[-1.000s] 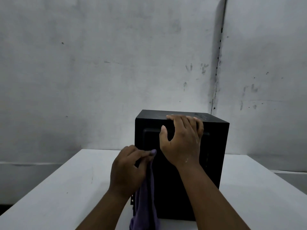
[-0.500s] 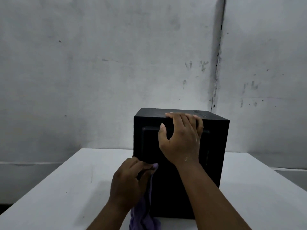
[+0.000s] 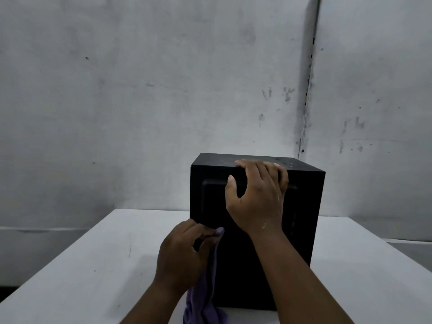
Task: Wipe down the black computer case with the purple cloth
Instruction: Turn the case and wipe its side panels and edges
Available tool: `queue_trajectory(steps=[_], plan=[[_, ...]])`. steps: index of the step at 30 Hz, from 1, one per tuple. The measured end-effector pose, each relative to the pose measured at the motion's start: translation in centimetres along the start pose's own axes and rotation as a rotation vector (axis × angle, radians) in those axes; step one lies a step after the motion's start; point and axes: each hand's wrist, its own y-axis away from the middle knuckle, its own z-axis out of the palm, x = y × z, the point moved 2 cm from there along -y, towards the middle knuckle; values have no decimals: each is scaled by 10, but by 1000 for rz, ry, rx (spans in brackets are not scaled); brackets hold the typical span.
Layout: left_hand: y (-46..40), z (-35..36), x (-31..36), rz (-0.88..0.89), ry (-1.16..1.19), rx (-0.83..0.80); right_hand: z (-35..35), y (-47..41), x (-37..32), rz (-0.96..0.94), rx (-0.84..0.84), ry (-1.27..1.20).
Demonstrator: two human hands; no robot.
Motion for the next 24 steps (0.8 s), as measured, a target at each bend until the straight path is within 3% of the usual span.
queue_trajectory(steps=[12, 18, 24], plan=[[-11, -4, 10, 4, 27, 52, 0, 0, -1, 2, 3, 0], [7, -3, 5, 67, -61, -70, 0, 0, -2, 2, 12, -4], [-23, -11, 13, 45, -47, 122, 1, 0, 1, -12, 31, -5]])
